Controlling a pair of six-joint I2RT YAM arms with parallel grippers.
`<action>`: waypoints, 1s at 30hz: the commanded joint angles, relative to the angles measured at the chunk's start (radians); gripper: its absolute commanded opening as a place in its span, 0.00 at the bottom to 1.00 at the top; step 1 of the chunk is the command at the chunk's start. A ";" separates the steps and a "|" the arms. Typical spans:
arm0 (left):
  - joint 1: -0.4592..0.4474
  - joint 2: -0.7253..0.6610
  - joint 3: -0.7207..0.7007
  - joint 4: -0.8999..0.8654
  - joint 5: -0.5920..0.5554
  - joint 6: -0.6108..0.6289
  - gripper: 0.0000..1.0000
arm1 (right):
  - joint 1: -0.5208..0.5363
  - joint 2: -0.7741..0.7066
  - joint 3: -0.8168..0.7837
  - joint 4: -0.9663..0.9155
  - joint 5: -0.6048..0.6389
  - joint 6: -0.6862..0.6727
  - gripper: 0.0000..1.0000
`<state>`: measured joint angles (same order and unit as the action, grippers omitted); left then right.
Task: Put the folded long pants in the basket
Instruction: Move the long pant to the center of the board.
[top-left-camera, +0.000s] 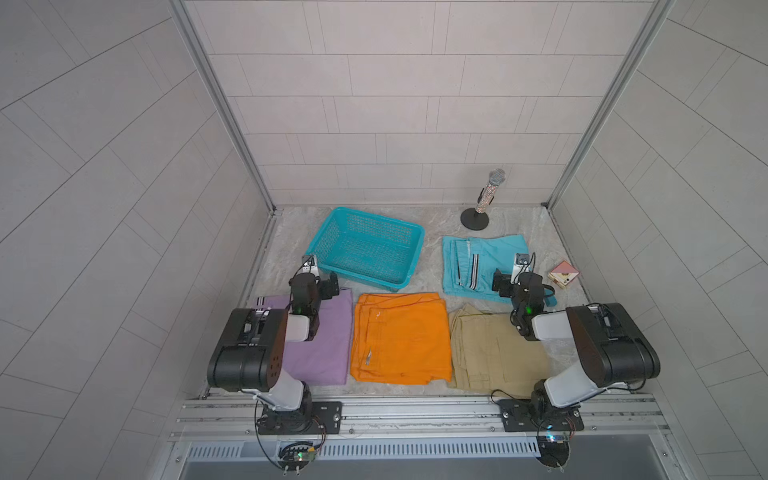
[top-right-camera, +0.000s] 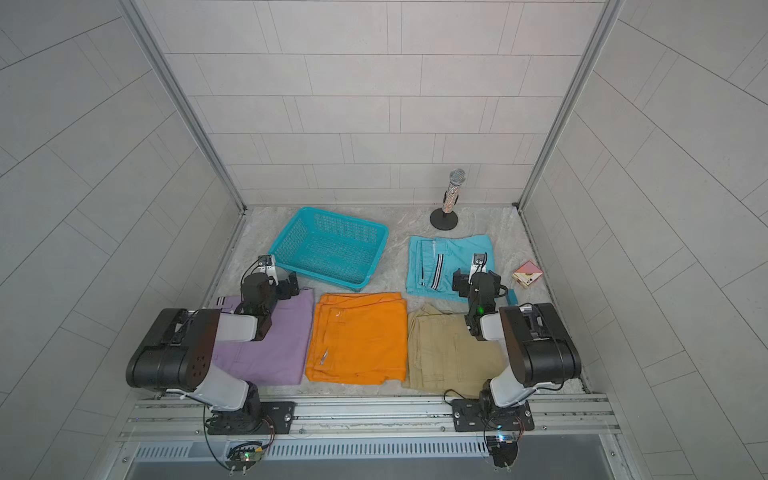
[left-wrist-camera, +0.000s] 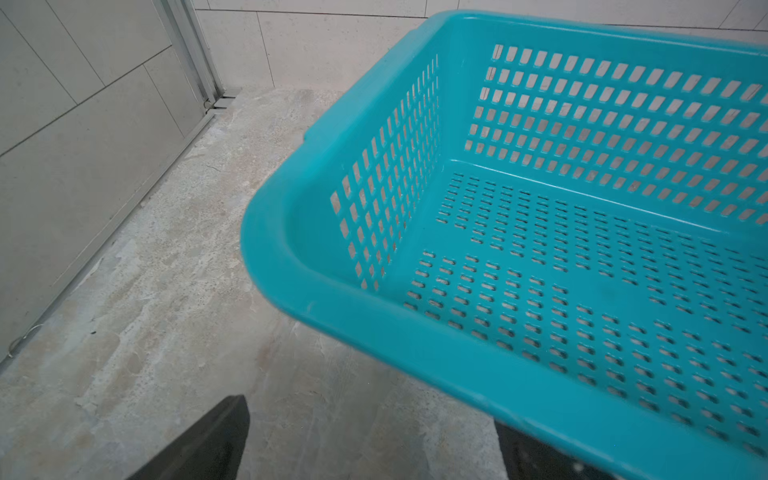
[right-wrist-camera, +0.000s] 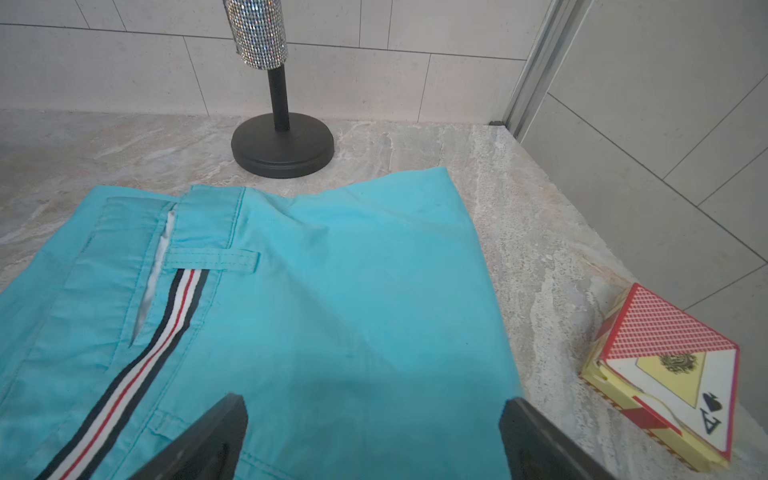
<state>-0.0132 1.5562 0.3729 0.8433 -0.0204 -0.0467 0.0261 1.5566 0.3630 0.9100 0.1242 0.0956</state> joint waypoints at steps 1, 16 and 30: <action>0.009 0.014 0.026 0.046 0.018 0.043 1.00 | -0.008 0.008 0.008 0.027 0.000 -0.026 1.00; 0.060 0.010 -0.006 0.103 0.058 -0.006 1.00 | -0.014 0.008 0.011 0.021 0.004 -0.015 1.00; 0.058 -0.099 -0.048 0.079 -0.097 -0.062 1.00 | -0.006 -0.046 -0.038 0.074 0.155 0.023 1.00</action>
<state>0.0433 1.4872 0.3252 0.9226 -0.0921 -0.0994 0.0170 1.5475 0.3344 0.9802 0.2268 0.1036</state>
